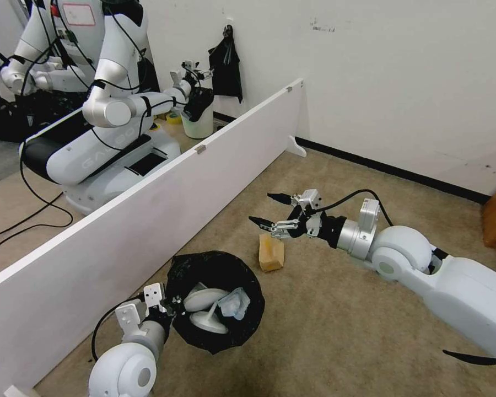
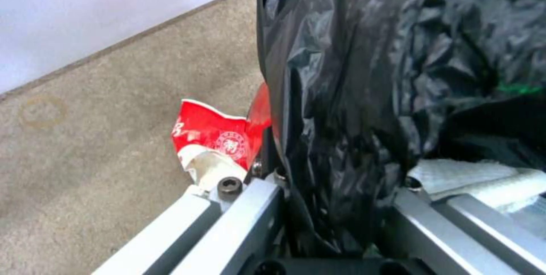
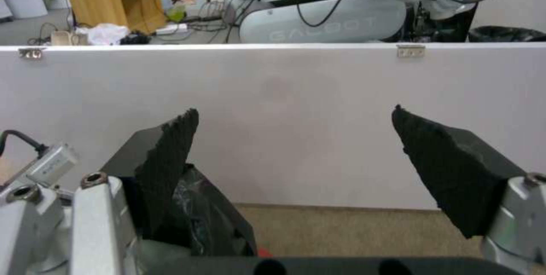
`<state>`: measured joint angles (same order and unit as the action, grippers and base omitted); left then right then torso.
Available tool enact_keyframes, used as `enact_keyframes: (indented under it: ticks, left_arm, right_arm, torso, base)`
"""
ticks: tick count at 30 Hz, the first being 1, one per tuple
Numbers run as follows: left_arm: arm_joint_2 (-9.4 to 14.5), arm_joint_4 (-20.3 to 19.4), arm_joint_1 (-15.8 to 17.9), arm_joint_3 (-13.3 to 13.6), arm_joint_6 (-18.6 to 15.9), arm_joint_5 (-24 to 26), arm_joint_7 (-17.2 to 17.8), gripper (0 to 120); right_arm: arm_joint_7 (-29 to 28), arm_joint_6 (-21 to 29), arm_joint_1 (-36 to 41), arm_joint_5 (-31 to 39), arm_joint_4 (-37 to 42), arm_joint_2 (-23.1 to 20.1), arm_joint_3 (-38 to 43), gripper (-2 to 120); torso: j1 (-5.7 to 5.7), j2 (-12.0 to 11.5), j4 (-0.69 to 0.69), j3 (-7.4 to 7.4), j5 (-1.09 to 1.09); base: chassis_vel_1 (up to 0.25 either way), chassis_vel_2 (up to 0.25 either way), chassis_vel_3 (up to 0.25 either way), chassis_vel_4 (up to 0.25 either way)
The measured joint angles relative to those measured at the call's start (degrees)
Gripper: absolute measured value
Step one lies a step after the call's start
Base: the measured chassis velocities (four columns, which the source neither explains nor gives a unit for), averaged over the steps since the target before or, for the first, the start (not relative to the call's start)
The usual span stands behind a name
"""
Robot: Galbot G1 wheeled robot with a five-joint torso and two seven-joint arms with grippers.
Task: Pick up the trash bin, then pick up the garbage from the floor and place it into the trash bin.
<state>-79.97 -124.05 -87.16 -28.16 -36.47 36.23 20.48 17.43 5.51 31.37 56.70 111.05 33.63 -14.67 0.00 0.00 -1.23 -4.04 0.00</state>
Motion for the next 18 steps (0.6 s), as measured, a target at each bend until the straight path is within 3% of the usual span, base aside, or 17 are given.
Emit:
enact_keyframes:
  ticks: [18]
  left_arm:
    - [1.2, 1.1, 1.3, -0.3, 0.8, 0.4, 0.0, 0]
  right_arm:
    - [0.0, -0.1, -0.1, 0.1, -1.1, 0.5, -0.6, 88]
  torso:
    - [0.00, 0.0, 0.00, 0.00, 0.00]
  base:
    - [0.000, 0.000, 0.000, 0.000]
